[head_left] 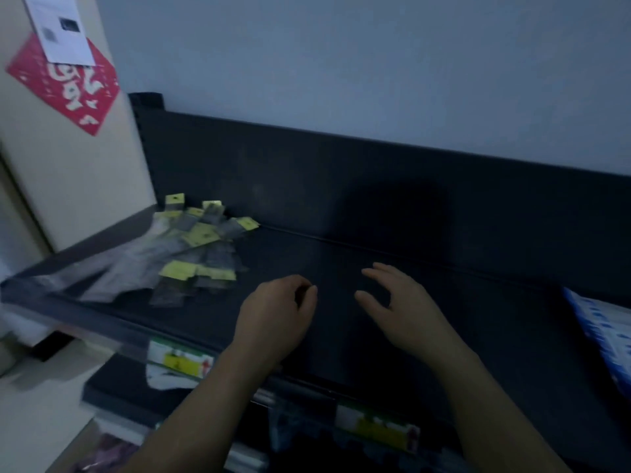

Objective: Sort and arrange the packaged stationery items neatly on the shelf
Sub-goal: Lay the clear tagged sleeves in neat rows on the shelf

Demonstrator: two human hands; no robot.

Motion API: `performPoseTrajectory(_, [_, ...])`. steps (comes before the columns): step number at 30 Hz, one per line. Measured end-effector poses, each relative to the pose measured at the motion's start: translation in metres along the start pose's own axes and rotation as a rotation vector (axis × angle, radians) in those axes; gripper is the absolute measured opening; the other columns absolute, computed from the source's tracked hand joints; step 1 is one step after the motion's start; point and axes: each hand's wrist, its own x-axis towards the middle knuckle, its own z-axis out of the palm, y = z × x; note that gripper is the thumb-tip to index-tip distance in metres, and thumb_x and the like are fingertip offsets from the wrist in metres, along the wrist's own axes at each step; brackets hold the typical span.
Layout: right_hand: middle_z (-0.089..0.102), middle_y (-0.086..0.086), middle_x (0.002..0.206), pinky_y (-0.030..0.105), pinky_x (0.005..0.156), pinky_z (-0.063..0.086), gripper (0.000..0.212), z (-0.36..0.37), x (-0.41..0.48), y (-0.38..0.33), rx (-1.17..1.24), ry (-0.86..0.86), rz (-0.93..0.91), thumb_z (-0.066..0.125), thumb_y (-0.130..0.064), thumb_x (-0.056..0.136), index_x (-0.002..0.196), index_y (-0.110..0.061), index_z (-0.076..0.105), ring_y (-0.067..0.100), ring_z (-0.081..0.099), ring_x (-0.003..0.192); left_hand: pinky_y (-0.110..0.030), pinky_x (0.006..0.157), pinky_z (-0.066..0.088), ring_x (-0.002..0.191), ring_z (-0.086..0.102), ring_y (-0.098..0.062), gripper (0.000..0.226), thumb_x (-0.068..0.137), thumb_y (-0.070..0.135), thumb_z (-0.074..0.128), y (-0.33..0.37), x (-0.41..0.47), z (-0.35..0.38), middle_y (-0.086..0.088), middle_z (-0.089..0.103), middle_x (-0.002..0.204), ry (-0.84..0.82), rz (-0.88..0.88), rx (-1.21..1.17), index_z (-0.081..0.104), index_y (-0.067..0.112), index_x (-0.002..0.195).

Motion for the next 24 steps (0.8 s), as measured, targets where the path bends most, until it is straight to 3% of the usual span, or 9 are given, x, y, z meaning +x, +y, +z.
performPoseTrajectory(3, [0.031, -0.004, 0.153, 0.033, 0.114, 0.029, 0.05, 0.023, 0.021, -0.033, 0.034, -0.015, -0.007, 0.05, -0.041, 0.095, 0.142, -0.024, 0.042, 0.012, 0.031, 0.139, -0.031, 0.07, 0.053, 0.082, 0.064, -0.014, 0.026, 0.097, 0.036, 0.049, -0.039, 0.013, -0.03, 0.005, 0.072, 0.094, 0.018, 0.015, 0.059, 0.067, 0.023, 0.109])
performPoseTrajectory(7, [0.039, -0.004, 0.148, 0.014, 0.103, 0.023, 0.047, 0.051, 0.05, -0.062, 0.105, -0.037, -0.005, 0.052, -0.038, 0.095, 0.138, -0.022, 0.047, 0.008, 0.035, 0.135, -0.029, 0.066, 0.047, 0.085, 0.064, -0.022, 0.022, 0.093, 0.029, 0.054, -0.089, 0.043, -0.058, -0.003, 0.072, 0.096, 0.092, 0.012, 0.176, 0.07, 0.019, 0.102])
performPoseTrajectory(10, [0.044, -0.006, 0.145, 0.013, 0.093, 0.027, 0.045, 0.07, 0.072, -0.077, 0.146, -0.076, 0.028, 0.052, -0.037, 0.095, 0.137, -0.022, 0.048, 0.009, 0.043, 0.127, -0.036, 0.078, 0.046, 0.098, 0.058, -0.034, 0.029, 0.091, 0.03, 0.054, -0.122, 0.074, -0.077, -0.013, 0.066, 0.109, 0.119, -0.064, 0.385, 0.068, 0.014, 0.11])
performPoseTrajectory(14, [0.047, -0.005, 0.141, 0.016, 0.091, 0.033, 0.043, 0.091, 0.097, -0.089, 0.186, -0.116, 0.05, 0.051, -0.035, 0.096, 0.137, -0.022, 0.049, 0.01, 0.047, 0.123, -0.038, 0.09, 0.043, 0.116, 0.049, -0.035, 0.04, 0.09, 0.039, 0.057, -0.146, 0.11, -0.098, -0.012, 0.058, 0.125, -0.024, -0.233, 0.531, 0.058, 0.016, 0.123])
performPoseTrajectory(16, [0.048, -0.004, 0.14, 0.016, 0.091, 0.033, 0.042, 0.1, 0.109, -0.092, 0.206, -0.117, 0.045, 0.05, -0.033, 0.096, 0.136, -0.021, 0.049, 0.011, 0.047, 0.122, -0.034, 0.078, 0.046, 0.101, 0.058, -0.03, 0.032, 0.086, 0.037, 0.062, -0.151, 0.122, -0.102, -0.01, 0.064, 0.111, -0.101, -0.269, 0.479, 0.063, 0.014, 0.108])
performPoseTrajectory(19, [0.051, -0.002, 0.138, 0.018, 0.093, 0.037, 0.041, 0.111, 0.126, -0.095, 0.328, -0.103, 0.089, 0.053, -0.028, 0.096, 0.135, -0.019, 0.05, 0.012, 0.049, 0.122, -0.026, 0.056, 0.037, 0.072, 0.057, -0.022, 0.022, 0.079, 0.031, 0.07, -0.151, 0.128, -0.106, -0.007, 0.063, 0.08, -0.172, -0.285, 0.379, 0.061, 0.011, 0.077])
performPoseTrajectory(24, [0.056, 0.0, 0.132, 0.022, 0.091, 0.04, 0.038, 0.121, 0.147, -0.101, 0.585, -0.102, 0.205, 0.056, -0.02, 0.094, 0.132, -0.015, 0.055, 0.011, 0.053, 0.116, -0.027, 0.061, 0.042, 0.073, 0.059, -0.017, 0.022, 0.08, 0.029, 0.075, -0.156, 0.129, -0.116, -0.006, 0.067, 0.083, -0.203, -0.272, 0.197, 0.068, 0.008, 0.086])
